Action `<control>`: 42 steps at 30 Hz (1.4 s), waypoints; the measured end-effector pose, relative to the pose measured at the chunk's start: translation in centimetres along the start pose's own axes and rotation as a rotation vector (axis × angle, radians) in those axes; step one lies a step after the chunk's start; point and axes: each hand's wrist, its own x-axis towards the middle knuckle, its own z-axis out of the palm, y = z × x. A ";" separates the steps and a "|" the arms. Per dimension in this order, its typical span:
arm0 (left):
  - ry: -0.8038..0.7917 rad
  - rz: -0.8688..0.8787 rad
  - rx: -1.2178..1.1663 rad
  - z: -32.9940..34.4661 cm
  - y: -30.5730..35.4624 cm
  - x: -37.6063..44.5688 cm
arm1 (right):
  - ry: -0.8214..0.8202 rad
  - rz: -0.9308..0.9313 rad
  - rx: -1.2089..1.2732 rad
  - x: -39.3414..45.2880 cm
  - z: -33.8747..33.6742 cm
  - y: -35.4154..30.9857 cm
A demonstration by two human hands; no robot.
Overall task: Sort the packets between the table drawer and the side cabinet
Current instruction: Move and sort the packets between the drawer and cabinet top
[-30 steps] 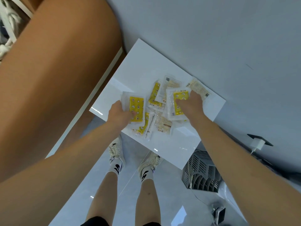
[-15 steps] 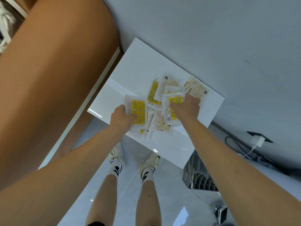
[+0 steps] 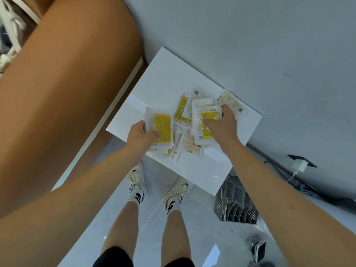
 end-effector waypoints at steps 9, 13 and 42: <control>-0.033 0.140 -0.077 -9.3 11.8 -12.2 | -0.155 -0.020 0.238 -10.8 -6.6 -13.5; 0.024 0.209 -0.171 -15.5 16.5 -23.3 | -0.276 -0.121 0.269 -18.6 -9.4 -21.4; 1.080 0.114 -1.211 -51.2 -28.4 -67.2 | -1.314 -0.639 -0.243 -76.7 34.4 -33.5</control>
